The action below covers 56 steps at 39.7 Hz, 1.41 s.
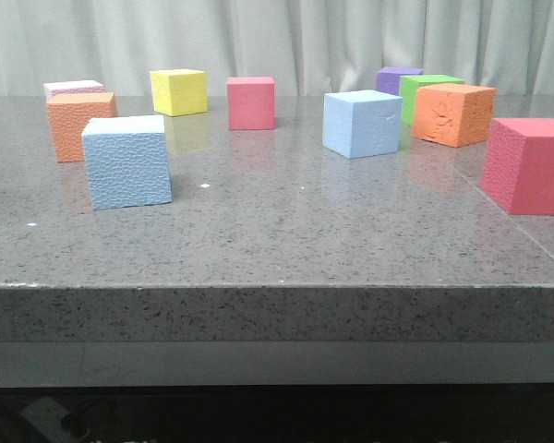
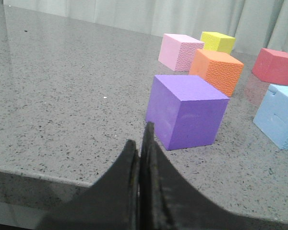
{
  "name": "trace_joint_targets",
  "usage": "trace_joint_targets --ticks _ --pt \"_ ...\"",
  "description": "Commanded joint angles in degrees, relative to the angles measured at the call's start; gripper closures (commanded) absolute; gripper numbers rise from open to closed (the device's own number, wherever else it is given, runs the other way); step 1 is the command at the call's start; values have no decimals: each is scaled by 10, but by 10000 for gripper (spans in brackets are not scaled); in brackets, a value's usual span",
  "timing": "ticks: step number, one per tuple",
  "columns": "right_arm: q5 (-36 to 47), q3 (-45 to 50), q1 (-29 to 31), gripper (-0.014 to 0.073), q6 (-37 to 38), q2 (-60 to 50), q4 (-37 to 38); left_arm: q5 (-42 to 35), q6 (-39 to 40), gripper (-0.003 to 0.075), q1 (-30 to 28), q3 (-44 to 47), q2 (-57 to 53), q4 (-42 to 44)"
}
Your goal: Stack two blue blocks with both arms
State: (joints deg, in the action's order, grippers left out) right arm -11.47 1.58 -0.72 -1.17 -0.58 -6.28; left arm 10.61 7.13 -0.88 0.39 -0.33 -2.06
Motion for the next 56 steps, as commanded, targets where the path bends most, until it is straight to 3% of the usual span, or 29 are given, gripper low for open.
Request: trace_joint_targets --ticks 1,13,34,45,56 --pt "61 0 3 663 -4 -11 -4 -53 2 739 -1 20 -12 -2" --pt "138 0 3 663 -4 -11 -6 -88 2 739 -1 20 -12 -2" --pt "143 0 3 663 -4 -11 -6 -106 2 739 -1 20 -12 -2" --pt "157 0 3 663 -4 -11 -6 -173 2 739 -1 20 -12 -2" --pt "177 -47 3 663 -4 -11 -6 -306 2 739 -1 20 -12 -2"
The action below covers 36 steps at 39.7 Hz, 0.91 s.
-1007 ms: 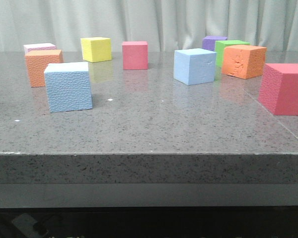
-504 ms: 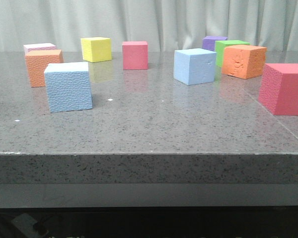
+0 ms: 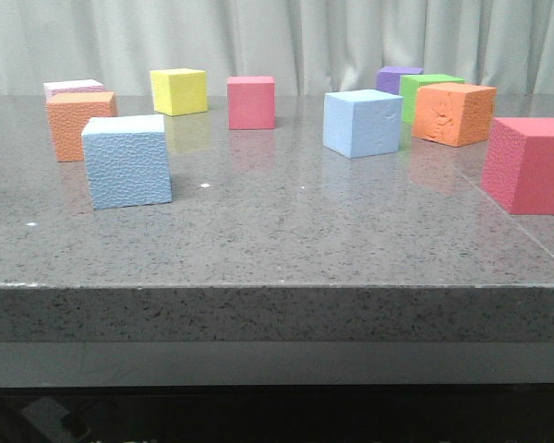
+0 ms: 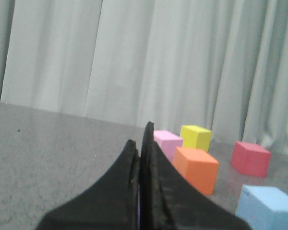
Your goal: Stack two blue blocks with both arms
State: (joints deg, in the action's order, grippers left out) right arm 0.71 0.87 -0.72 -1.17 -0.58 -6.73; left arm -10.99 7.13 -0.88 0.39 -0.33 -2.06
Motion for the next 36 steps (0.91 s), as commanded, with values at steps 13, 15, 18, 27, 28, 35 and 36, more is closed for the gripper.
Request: trace_joint_targets --ticks 13,15,18,27,28,35,36 --pt "15 -152 3 663 -4 1 -2 -107 2 739 -1 -22 -11 -2" --pt "16 -171 3 663 -4 13 -2 -107 2 739 -1 -39 -11 -2" --pt "16 -198 3 663 -4 35 -2 -107 2 739 -1 -65 -11 -2" --pt "-3 -286 3 663 -4 126 -2 -62 2 739 -1 -134 6 -2" --pt "-17 -299 3 663 -4 139 -2 -43 2 738 -1 -144 16 -2" --pt "-130 -388 3 663 -4 229 -2 81 2 739 -1 -227 107 0" --pt "-140 -397 3 663 -4 239 -2 93 2 739 -1 -240 125 0"
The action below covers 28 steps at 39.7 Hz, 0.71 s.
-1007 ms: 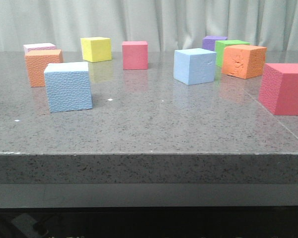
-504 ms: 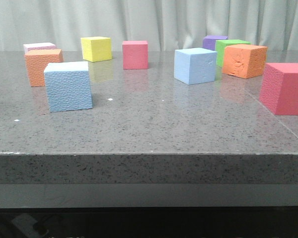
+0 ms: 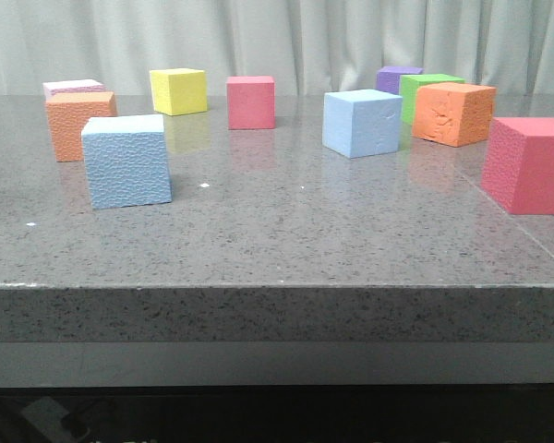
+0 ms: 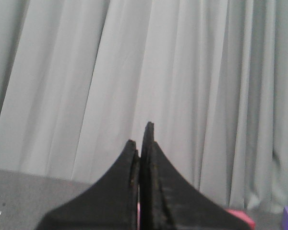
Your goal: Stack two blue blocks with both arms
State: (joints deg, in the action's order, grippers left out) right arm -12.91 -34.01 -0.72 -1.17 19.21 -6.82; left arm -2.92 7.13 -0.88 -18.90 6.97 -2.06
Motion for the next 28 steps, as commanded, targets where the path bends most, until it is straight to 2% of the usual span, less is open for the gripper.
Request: trace_joint_targets --ticks 1,7,13,28 --pt "-19 -62 3 663 -4 54 -1 29 2 739 -1 -62 66 0" --pt "-87 -113 3 663 -4 116 -1 114 2 739 -1 -136 173 0" --pt "-104 -133 3 663 -4 145 -1 153 2 739 -1 -191 256 10" --pt "-74 -133 3 646 -4 145 -1 111 2 738 -1 -203 318 10"
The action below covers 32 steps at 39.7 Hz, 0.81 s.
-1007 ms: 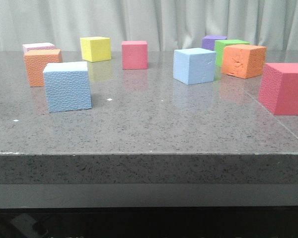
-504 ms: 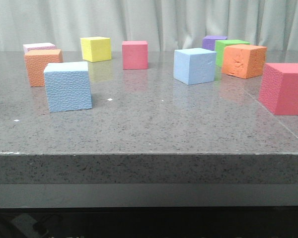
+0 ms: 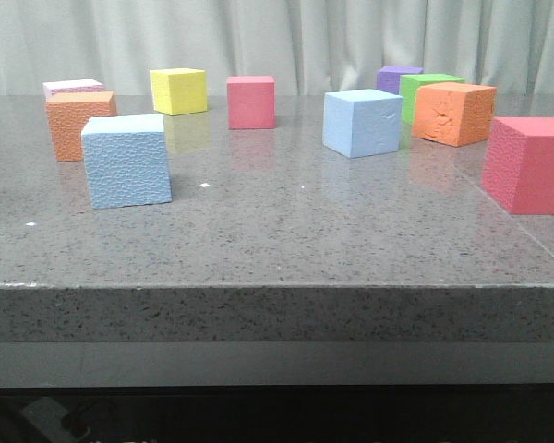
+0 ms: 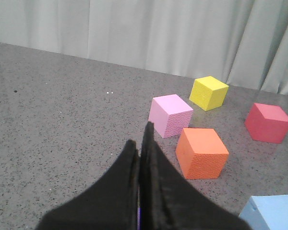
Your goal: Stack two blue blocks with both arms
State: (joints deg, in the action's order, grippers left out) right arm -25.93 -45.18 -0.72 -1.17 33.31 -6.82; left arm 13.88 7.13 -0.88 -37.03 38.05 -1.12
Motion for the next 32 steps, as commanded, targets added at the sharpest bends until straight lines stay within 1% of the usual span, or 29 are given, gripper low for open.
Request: trace_joint_targets --ticks 1,2,5,7,9,13,15,17,19,22,23,25,32 --pt "58 -21 3 632 -4 4 -1 -57 2 738 -1 -22 9 0" --pt "58 -21 3 619 -4 4 -1 -57 2 736 -1 -22 12 0" --pt "60 -21 3 541 -4 4 -1 -57 2 720 -1 -22 19 0" --pt "60 -21 3 482 -4 4 -1 -57 2 690 -1 -22 24 0" --pt "60 -21 3 398 -4 4 -1 -57 2 643 -1 -22 27 0" --pt "60 -21 3 225 -4 4 -1 -57 2 491 -1 -22 28 0" --pt "60 -21 3 130 -4 4 -1 -60 2 383 -1 -22 28 0" --pt "60 -21 3 58 -4 4 -1 -62 2 277 -1 -22 28 0" --pt "60 -21 3 4 -4 4 -1 -63 2 160 -1 -22 28 0" --pt "60 -21 3 -44 -4 4 -1 -64 2 48 -1 -22 28 0" --pt "60 -21 3 -45 -4 4 -1 -64 2 25 -1 -22 28 0" --pt "59 -21 3 -43 -4 4 -1 -64 2 16 -1 -22 28 0" --pt "56 -21 3 -43 -4 4 -1 -64 2 41 -1 -22 28 0"
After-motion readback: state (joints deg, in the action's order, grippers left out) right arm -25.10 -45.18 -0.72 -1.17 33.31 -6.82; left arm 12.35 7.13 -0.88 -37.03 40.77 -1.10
